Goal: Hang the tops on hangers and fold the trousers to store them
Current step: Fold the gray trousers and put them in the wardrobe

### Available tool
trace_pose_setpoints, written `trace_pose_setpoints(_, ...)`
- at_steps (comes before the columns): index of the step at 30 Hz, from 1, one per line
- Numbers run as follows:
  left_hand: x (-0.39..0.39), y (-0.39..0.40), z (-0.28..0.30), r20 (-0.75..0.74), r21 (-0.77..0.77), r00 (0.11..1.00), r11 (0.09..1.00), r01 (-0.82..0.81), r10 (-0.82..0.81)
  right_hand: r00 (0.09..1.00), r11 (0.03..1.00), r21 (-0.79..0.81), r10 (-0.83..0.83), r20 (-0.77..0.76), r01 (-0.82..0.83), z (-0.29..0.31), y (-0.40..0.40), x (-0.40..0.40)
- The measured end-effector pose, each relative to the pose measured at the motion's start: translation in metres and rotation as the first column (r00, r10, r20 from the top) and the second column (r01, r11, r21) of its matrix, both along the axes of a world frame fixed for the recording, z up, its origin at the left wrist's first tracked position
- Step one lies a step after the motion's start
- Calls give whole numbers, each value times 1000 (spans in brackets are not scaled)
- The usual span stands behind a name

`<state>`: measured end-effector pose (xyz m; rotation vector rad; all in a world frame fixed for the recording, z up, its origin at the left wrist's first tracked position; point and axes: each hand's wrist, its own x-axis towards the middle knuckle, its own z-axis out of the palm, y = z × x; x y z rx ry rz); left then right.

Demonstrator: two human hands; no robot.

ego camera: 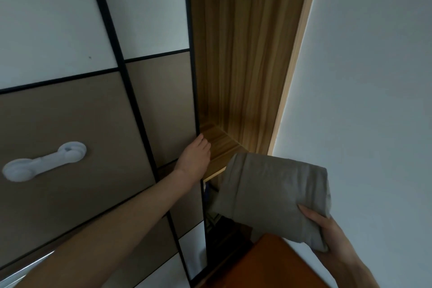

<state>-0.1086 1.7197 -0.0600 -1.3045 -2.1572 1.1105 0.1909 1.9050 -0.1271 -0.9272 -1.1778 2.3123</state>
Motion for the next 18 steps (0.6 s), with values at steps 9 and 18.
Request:
trace_pose_setpoints(9, 7, -29, -17, -62, -56, 973, 973, -224, 221, 997, 997, -17, 78, -18, -78, 9, -11, -19)
trace_pose_setpoints(18, 0, -51, -28, -146, -379, 926, 845, -376, 347, 994, 994, -27, 108, 4, -108, 0, -19, -27)
